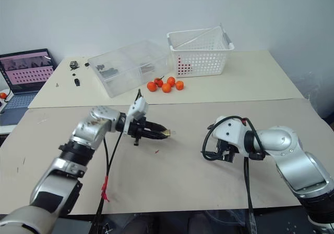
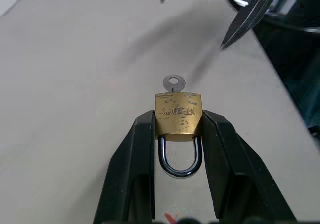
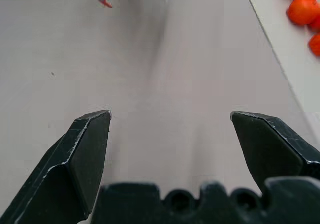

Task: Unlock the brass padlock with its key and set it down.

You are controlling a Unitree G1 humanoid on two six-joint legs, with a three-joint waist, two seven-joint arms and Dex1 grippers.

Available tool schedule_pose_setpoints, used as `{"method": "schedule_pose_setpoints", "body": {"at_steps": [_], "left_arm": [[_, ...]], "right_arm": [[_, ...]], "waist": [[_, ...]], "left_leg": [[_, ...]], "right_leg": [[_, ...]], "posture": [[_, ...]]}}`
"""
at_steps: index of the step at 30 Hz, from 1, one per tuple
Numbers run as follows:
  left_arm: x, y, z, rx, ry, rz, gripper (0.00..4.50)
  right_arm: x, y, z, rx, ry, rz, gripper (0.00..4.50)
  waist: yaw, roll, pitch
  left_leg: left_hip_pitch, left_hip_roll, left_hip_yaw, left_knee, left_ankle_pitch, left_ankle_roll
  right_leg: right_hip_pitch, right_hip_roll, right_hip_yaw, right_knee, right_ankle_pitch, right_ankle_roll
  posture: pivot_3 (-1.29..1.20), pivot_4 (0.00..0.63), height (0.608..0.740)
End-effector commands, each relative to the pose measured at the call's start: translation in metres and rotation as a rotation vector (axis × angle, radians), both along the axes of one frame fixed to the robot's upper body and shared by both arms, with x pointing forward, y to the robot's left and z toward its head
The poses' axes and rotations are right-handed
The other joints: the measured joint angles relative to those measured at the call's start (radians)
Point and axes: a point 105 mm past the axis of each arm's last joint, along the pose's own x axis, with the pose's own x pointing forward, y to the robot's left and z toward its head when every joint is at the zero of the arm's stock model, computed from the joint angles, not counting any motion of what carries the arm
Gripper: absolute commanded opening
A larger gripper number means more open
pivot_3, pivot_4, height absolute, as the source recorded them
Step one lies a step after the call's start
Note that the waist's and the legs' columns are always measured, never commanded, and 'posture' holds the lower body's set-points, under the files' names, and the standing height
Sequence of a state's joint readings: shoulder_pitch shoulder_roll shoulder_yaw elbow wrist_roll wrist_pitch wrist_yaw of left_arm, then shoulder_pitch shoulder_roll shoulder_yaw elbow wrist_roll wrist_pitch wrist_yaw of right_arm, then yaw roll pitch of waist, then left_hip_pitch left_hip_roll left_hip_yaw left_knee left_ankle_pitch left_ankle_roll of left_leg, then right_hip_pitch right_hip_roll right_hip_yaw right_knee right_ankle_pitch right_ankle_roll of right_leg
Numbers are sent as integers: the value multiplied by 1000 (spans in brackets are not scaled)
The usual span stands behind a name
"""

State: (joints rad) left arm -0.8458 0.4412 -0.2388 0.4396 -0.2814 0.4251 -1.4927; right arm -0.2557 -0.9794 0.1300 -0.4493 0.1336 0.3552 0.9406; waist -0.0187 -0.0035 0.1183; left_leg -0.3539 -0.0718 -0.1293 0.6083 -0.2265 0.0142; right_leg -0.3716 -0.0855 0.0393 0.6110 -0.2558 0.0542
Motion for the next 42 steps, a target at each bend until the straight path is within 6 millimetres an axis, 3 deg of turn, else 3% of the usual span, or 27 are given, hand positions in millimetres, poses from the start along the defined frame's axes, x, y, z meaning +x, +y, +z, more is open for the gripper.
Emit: {"method": "schedule_pose_setpoints", "body": {"at_steps": [1, 7, 13, 19, 27, 28, 30, 35, 42], "left_arm": [[0, 4, 11, -15, 46, -74, 808], [3, -4, -3, 52, 53, -140, 808], [6, -27, -3, 113, 9, -227, 808], [9, -41, 13, 103, -22, -258, 808], [4, -42, 10, 121, -9, -293, 808], [3, -42, 10, 121, -7, -297, 808], [2, -42, 10, 122, -7, -302, 808], [1, -43, 11, 119, -4, -308, 808], [1, -45, 12, 115, -3, -311, 808]], "right_arm": [[5, 12, 13, -25, -202, 72, 4500], [5, 37, 30, 36, -403, 152, 4500], [-15, 59, 21, 123, -363, 240, 4500], [-18, 56, 11, 94, -376, 252, 4500], [-15, 50, 9, 84, -399, 231, 4500], [-14, 49, 9, 79, -404, 227, 3968], [-12, 47, 10, 77, -407, 221, 3487], [-8, 46, 13, 70, -435, 214, 1707], [-7, 49, 13, 81, -437, 208, 1707]], "waist": [[0, 0, 0], [3, -1, 1], [8, -2, 1], [-1, -2, 1], [-7, -2, 1], [-7, -2, 1], [-6, -2, 1], [-5, -2, 1], [-4, -2, 1]], "left_leg": [[0, 0, 0, 0, 0, 0], [0, 0, 0, 0, 0, 0], [-1, -1, 0, 1, 0, 0], [-1, -2, 0, 1, -1, 1], [0, 3, -1, 2, -2, 3], [0, 3, -1, 2, -2, 3], [0, 3, -1, 2, -2, 4], [0, 3, -1, 2, -2, 4], [0, 2, -1, 3, -3, 5]], "right_leg": [[0, 0, 0, 0, 0, 0], [0, 0, 0, 0, 0, 0], [0, 0, 0, 0, 0, 0], [0, 0, 1, 0, 0, 0], [-1, 8, 1, 2, 0, 0], [-1, 8, 1, 2, 0, 0], [-1, 8, 1, 2, 0, 0], [-1, 8, 2, 1, 0, -1], [-1, 8, 2, 1, 0, 0]], "posture": [[0, 150, 740], [0, 150, 740], [0, 150, 740], [0, 150, 740], [0, 150, 740], [0, 150, 740], [0, 150, 740], [0, 150, 740], [0, 150, 740]]}}
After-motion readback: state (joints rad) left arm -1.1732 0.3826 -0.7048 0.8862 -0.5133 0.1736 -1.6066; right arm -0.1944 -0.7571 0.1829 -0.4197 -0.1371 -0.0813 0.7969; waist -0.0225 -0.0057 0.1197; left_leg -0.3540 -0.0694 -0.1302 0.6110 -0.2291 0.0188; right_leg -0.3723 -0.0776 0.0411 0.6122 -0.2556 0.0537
